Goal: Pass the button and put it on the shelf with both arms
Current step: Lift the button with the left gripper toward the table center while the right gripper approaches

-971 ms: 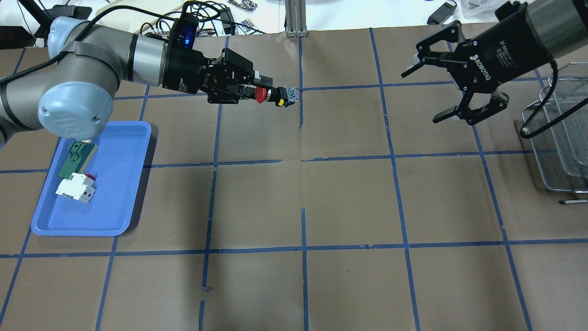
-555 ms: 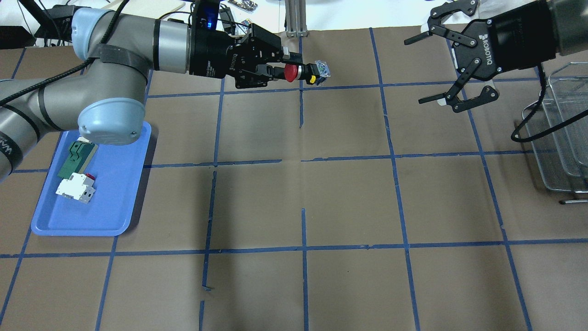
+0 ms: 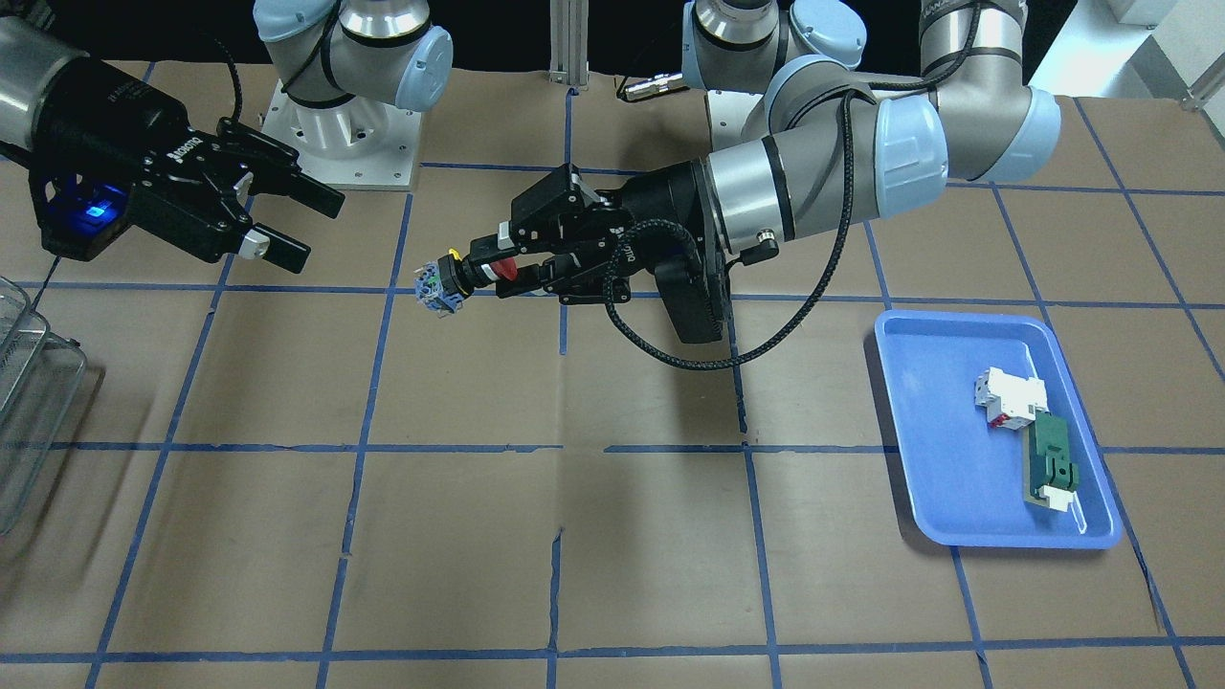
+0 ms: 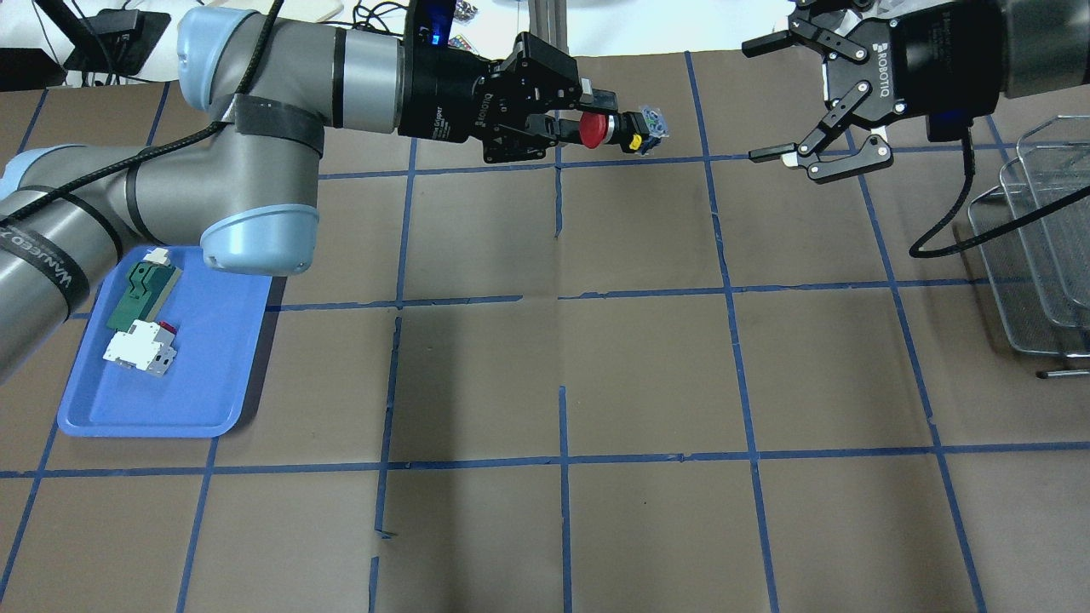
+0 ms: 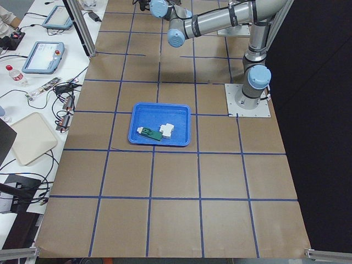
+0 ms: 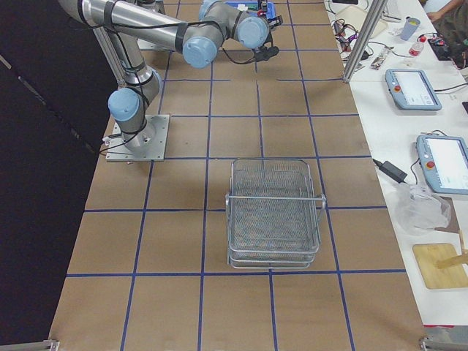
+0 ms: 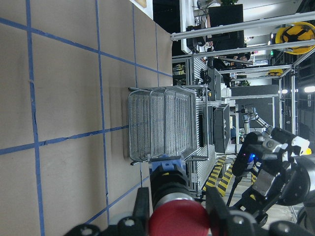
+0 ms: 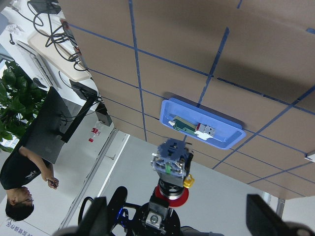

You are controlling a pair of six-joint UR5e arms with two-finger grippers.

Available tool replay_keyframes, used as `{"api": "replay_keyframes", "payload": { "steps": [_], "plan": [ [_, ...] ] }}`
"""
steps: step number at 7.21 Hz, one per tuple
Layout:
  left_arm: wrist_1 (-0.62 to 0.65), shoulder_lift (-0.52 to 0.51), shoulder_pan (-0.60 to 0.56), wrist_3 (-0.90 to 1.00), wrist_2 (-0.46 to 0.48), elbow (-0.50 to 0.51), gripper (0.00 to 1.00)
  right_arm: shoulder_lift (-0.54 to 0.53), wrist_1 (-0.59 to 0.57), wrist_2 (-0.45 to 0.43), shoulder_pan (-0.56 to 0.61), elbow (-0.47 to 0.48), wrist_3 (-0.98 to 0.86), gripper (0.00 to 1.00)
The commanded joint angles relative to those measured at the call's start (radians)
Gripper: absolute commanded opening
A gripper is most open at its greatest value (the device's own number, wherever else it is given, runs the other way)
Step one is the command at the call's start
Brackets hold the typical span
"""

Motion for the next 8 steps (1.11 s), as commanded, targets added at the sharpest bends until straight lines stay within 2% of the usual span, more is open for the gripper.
{"api": "replay_keyframes", "payload": {
  "steps": [1, 3, 4, 8],
  "plan": [
    [0.003, 0.009, -0.013, -0.043, 0.0, 0.008, 0.11, 0.048, -0.116, 0.008, 0.011, -0.001, 0.072, 1.0],
    [0.094, -0.002, -0.027, -0.158, 0.005, 0.026, 0.1, 0.072, -0.123, 0.026, 0.062, 0.002, 0.085, 1.0],
    [0.095, -0.002, -0.027, -0.158, 0.005, 0.026, 0.11, 0.07, -0.13, 0.025, 0.066, 0.002, 0.169, 1.0],
    [0.095, -0.002, -0.033, -0.161, 0.011, 0.026, 0.11, 0.068, -0.113, 0.06, 0.082, 0.005, 0.277, 1.0]
  ]
}}
